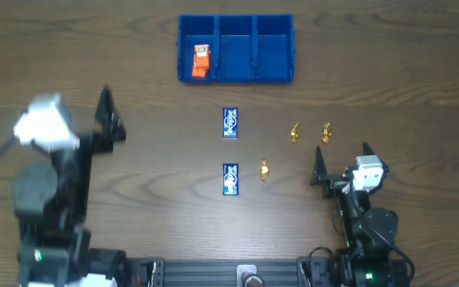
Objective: Sort Candies Into Trays
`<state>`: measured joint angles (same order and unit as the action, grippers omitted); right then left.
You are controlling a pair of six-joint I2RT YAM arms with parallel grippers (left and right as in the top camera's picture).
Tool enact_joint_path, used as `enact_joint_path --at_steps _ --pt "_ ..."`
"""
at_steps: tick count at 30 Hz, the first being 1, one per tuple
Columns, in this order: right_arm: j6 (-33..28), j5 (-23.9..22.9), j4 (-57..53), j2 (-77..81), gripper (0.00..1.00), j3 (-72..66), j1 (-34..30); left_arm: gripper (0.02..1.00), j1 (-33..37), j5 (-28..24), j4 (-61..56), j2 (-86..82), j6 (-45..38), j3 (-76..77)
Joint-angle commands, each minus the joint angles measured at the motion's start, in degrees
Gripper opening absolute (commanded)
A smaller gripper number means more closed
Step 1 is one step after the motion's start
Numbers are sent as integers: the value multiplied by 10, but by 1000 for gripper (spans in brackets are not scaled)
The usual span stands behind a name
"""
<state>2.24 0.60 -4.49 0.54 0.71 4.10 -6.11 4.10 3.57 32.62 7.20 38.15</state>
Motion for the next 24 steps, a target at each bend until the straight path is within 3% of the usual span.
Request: enact_joint_path --at_steps 1,6,12,19,24 --pt "-8 -1 -2 -4 998 -3 3 1000 37 -26 -5 -170 -15 -149" --pt "-8 -1 -2 -4 998 -3 3 998 40 -30 -18 -259 -12 -262" --pt "-8 -1 -2 -4 998 -3 3 998 39 -66 -122 -306 -3 -380" --pt "-8 -1 -2 -4 998 -3 3 998 38 -74 12 -313 -3 -379" --pt "-8 -1 -2 -4 998 -3 3 998 38 -71 8 -310 -4 -379"
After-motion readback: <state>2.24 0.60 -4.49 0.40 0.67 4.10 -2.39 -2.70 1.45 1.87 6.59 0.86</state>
